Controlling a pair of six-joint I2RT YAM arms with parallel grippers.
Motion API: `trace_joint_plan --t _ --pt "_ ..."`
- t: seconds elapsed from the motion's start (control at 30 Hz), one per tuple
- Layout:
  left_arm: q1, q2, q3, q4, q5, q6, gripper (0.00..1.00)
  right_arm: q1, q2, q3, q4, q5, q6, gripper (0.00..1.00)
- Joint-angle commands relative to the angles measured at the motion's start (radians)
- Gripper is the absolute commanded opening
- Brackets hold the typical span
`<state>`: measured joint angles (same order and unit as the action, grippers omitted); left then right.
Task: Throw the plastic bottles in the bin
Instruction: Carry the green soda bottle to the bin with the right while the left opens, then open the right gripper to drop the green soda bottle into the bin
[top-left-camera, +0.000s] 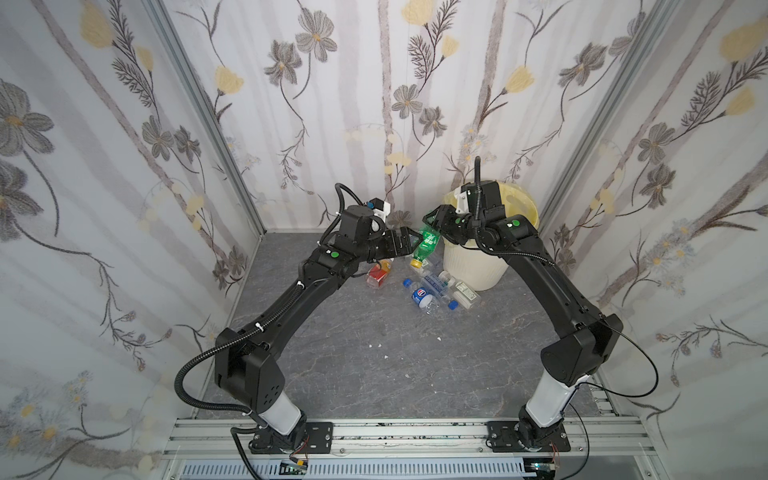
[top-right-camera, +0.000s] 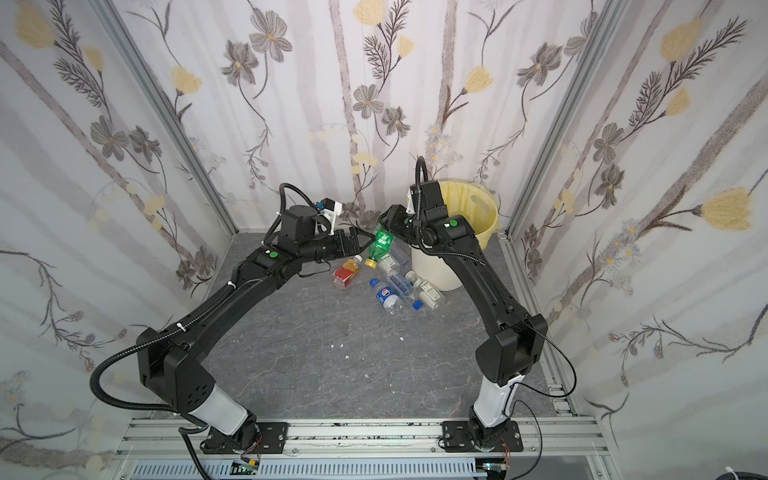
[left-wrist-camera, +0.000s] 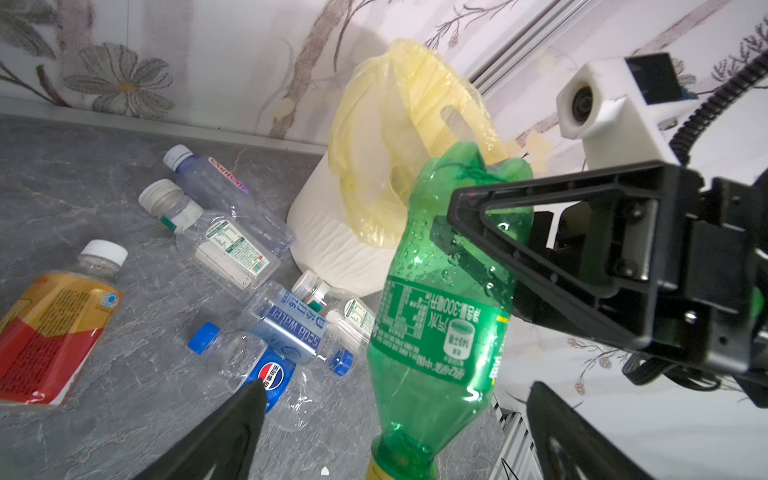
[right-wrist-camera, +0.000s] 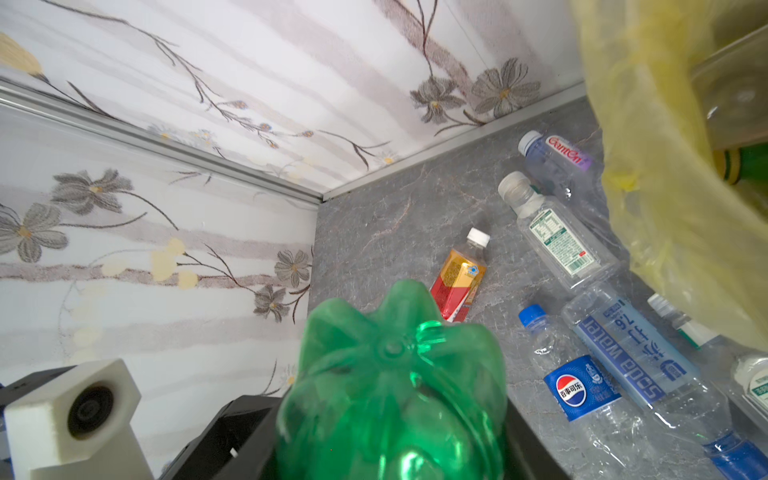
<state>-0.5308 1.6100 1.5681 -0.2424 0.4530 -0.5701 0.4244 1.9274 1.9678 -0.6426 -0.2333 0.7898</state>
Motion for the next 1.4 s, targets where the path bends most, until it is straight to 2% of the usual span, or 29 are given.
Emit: trace_joint_plan --t 0.0,0.23,0.43,0.6,0.73,0.9,0.93,1.03,1.1,1.17,1.37 --pt "-0.006 0.015 0.053 0.031 0.0 -0.002 1.0 -0.018 -0.025 0.038 -0.027 0.044 -0.037 0.42" --pt "-0.053 0.098 0.26 0.031 -0.002 -0.023 1.0 -0.099 -0.085 0.131 -0.065 0.101 -0.082 0.42" --pt "-0.107 0.173 0.395 0.032 -0.015 -0.037 1.0 -0.213 -0.157 0.222 -0.061 0.133 -0.115 0.43" --pt "-0.131 0.207 0.435 0.033 -0.019 -0.037 1.0 -0.328 -0.243 0.256 -0.001 0.136 -0.14 0.44" --pt "-0.134 0.217 0.445 0.032 -0.02 -0.045 1.0 -0.376 -0.294 0.256 0.063 0.166 -0.167 0.45" --pt "-0.141 0.219 0.434 0.032 -0.019 -0.044 1.0 -0.386 -0.229 0.255 0.065 0.214 -0.188 0.47" --pt "-0.141 0.218 0.433 0.031 -0.019 -0.044 1.0 -0.386 -0.194 0.255 0.045 0.22 -0.187 0.49" --pt "-0.143 0.215 0.426 0.031 -0.02 -0.04 1.0 -0.391 -0.068 0.26 -0.041 0.236 -0.171 0.65" --pt "-0.143 0.207 0.412 0.031 -0.025 -0.036 1.0 -0.397 0.009 0.288 -0.103 0.194 -0.145 0.88" --pt "-0.143 0.199 0.394 0.03 -0.025 -0.036 1.0 -0.395 0.039 0.293 -0.136 0.163 -0.131 0.99" --pt "-0.143 0.193 0.356 0.029 -0.03 -0.037 1.0 -0.384 0.022 0.273 -0.166 0.183 -0.167 1.0"
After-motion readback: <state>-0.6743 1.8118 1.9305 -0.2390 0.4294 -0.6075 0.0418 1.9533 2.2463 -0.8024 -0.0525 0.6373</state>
